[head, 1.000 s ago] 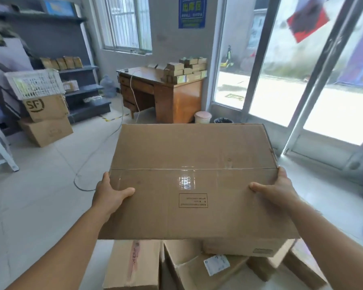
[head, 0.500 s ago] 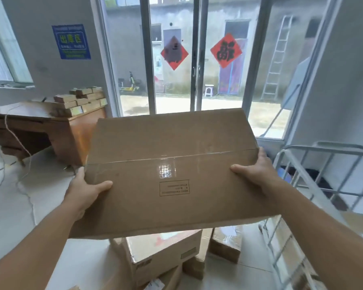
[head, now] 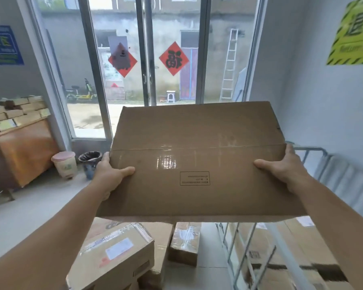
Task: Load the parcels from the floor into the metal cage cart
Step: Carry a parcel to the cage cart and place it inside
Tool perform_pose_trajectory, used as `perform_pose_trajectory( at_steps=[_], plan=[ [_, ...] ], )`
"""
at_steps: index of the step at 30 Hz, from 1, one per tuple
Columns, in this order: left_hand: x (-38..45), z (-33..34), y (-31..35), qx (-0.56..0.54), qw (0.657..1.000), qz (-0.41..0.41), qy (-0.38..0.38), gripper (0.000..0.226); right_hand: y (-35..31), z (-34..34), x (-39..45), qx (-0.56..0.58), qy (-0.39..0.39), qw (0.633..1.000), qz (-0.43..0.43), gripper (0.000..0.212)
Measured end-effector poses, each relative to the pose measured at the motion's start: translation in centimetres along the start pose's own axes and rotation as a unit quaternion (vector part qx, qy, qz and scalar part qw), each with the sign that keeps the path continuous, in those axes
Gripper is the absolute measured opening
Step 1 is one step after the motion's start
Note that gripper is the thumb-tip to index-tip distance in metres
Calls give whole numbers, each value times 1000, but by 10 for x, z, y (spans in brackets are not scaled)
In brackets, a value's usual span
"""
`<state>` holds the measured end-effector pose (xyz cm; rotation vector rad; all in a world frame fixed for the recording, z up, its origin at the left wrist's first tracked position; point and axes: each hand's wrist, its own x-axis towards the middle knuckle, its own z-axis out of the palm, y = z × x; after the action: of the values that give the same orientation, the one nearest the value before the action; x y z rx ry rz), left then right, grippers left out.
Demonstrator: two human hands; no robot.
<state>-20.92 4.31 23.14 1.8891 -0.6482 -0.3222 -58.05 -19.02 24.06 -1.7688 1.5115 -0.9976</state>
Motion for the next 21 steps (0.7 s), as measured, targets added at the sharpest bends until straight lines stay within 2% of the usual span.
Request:
perform_pose_trajectory(
  at_steps=[3,5,8,14,19,21],
  plan=[
    [6,40,16,0,1000,14,-28,90,22,-31,7,12,24,999,27,126],
    [10,69,28,5,998,26,-52,88,36,-51,9,26,42,998,44,124],
    [16,109,48,8,995,49,-90,80,59,-75,12,25,76,994,77,118],
    [33,196,96,-28,977,99,-186,64,97,-122,11,20,161,974,161,132],
    [36,268,148,-31,949,171,-262,60,124,-160,-4,25,260,943,207,113],
    [37,298,165,-20,936,203,-288,59,136,-173,-15,30,293,929,223,113]
  ],
)
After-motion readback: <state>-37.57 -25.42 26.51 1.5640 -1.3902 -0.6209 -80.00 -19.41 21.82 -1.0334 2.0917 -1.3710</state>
